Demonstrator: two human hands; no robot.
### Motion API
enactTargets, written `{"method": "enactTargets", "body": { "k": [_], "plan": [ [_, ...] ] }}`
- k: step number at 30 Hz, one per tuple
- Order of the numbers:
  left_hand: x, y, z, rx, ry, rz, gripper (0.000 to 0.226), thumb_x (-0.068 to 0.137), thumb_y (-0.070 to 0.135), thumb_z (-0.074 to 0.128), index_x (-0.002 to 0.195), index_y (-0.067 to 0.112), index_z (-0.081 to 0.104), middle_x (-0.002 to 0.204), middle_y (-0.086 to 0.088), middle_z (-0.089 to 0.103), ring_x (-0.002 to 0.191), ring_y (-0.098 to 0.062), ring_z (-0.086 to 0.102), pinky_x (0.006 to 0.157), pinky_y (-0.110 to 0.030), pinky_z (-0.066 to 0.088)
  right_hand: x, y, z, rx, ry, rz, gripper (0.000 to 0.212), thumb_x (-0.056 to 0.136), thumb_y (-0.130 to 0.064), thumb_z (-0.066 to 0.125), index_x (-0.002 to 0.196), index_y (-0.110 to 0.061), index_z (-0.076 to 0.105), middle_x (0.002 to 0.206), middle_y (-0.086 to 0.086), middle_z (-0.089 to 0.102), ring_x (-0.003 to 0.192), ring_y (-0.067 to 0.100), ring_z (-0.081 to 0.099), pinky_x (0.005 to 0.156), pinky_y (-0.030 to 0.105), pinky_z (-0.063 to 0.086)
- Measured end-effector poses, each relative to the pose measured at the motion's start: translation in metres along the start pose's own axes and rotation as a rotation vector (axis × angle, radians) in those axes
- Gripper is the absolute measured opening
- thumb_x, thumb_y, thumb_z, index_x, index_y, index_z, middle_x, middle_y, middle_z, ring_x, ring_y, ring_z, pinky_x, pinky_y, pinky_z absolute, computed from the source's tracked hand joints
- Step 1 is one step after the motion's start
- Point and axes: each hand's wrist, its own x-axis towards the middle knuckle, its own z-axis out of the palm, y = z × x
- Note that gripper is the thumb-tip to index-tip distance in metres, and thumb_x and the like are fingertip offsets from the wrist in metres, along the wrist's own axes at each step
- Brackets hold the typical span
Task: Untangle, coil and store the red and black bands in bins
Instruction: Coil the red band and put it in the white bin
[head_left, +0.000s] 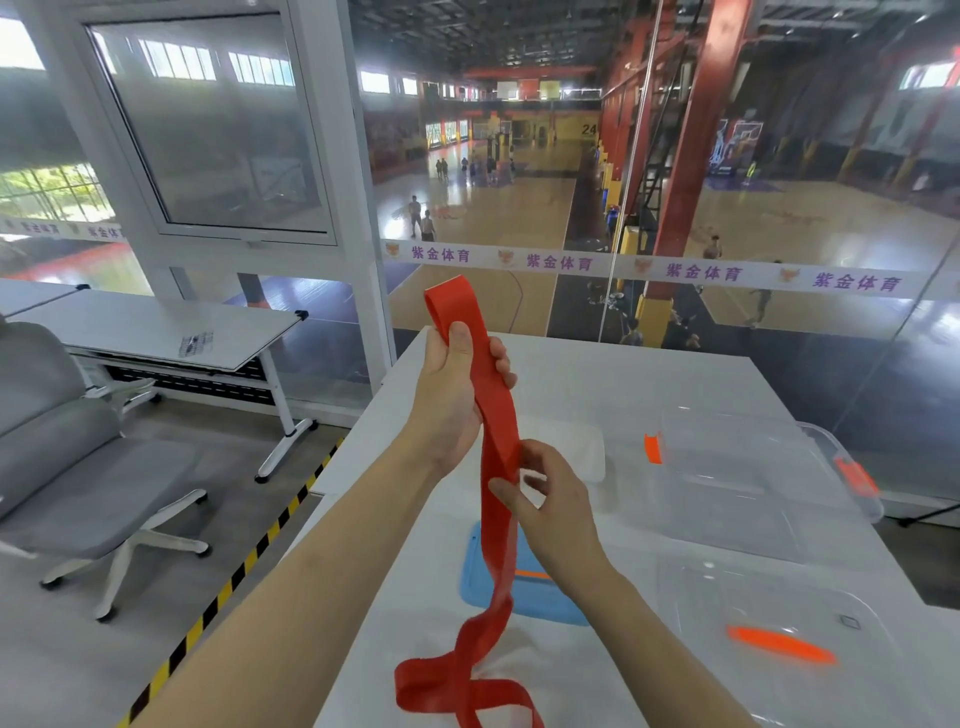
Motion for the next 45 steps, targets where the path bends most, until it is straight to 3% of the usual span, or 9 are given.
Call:
{"method": "enactTargets", "body": {
  "k": [11,13,16,22,29,34,37,41,45],
  "plan": [
    [-0.004,-0.002,-0.016,-0.038,-0.072,0.008,0.027,0.109,0.039,0.035,0.124,0.024,0.051,0.078,-0.001,0.061,0.066,-0.012,0.056,0.074,-0.034,0.050,-0.004,-0.013,-0.001,0.182,-0.212,0.141,0.036,0.095,-0.030,0.074,0.123,-0.038,0.052,0.093,-0.014,0.065,0.079,0.006,0.064,0.076,0.025,0.059],
    [-0.004,-0.004,-0.020,-0.023,-0.081,0.007,0.026,0.110,0.038,0.035,0.125,0.024,0.051,0.079,-0.001,0.061,0.066,-0.012,0.056,0.073,-0.034,0.050,-0.005,-0.016,-0.003,0.189,-0.220,0.141,0.006,0.106,-0.032,0.059,0.108,-0.027,0.061,0.081,-0.012,0.059,0.071,0.003,0.055,0.068,0.024,0.052],
    [-0.004,-0.007,-0.027,0.024,-0.094,-0.001,0.026,0.111,0.033,0.035,0.132,0.026,0.049,0.086,-0.004,0.061,0.074,-0.016,0.058,0.079,-0.039,0.052,-0.004,-0.017,-0.005,0.180,-0.202,0.167,0.025,0.109,-0.031,0.054,0.096,-0.011,0.061,0.079,0.004,0.064,0.071,0.011,0.058,0.067,0.028,0.050],
    [0.000,-0.016,-0.060,0.590,-0.179,0.135,0.028,0.111,0.021,0.039,0.130,0.033,0.055,0.120,-0.002,0.069,0.117,-0.023,0.068,0.108,-0.052,0.050,-0.002,-0.014,-0.012,0.269,-0.200,0.208,0.021,0.108,-0.026,0.056,0.105,-0.007,0.066,0.083,0.010,0.077,0.071,0.022,0.075,0.066,0.028,0.060],
    [-0.004,-0.040,-0.100,1.267,-0.249,0.430,0.045,0.102,0.001,0.054,0.136,0.027,0.064,0.139,-0.005,0.053,0.130,-0.014,0.049,0.110,-0.017,0.038,0.000,-0.014,-0.014,0.344,-0.154,0.259,0.018,0.107,-0.022,0.058,0.104,-0.010,0.071,0.083,0.015,0.076,0.065,0.026,0.072,0.064,0.027,0.057],
    [-0.014,-0.057,-0.103,1.237,-0.213,0.404,0.045,0.099,0.012,0.061,0.139,0.033,0.060,0.146,-0.003,0.053,0.131,-0.017,0.054,0.110,-0.036,0.049,-0.001,-0.015,-0.010,0.391,-0.166,0.233,0.019,0.108,-0.026,0.057,0.110,-0.013,0.071,0.086,0.018,0.077,0.076,0.033,0.078,0.072,0.033,0.063],
    [-0.017,-0.060,-0.100,1.291,-0.238,0.356,0.040,0.098,0.047,0.051,0.137,0.046,0.057,0.154,0.011,0.045,0.138,-0.010,0.046,0.114,-0.034,0.045,-0.001,-0.014,-0.009,0.370,-0.183,0.248,0.028,0.112,-0.028,0.048,0.111,-0.013,0.071,0.089,0.015,0.078,0.070,0.027,0.075,0.070,0.032,0.062],
    [-0.019,-0.061,-0.098,1.247,-0.193,0.279,0.095,0.061,0.101,0.046,0.137,0.045,0.058,0.143,0.027,0.047,0.128,0.006,0.047,0.102,-0.017,0.045,-0.002,-0.017,-0.010,0.454,-0.186,0.339,0.046,0.113,-0.037,0.037,0.109,-0.007,0.072,0.091,0.020,0.078,0.068,0.026,0.072,0.070,0.032,0.063],
    [-0.025,-0.061,-0.087,1.240,-0.190,0.241,0.069,0.074,0.085,0.061,0.135,0.052,0.054,0.136,0.028,0.049,0.124,0.005,0.050,0.109,-0.028,0.046,-0.001,-0.014,-0.009,0.357,-0.149,0.277,0.031,0.104,-0.042,0.059,0.108,-0.013,0.071,0.089,0.012,0.078,0.066,0.023,0.074,0.073,0.037,0.064]
  ]
}}
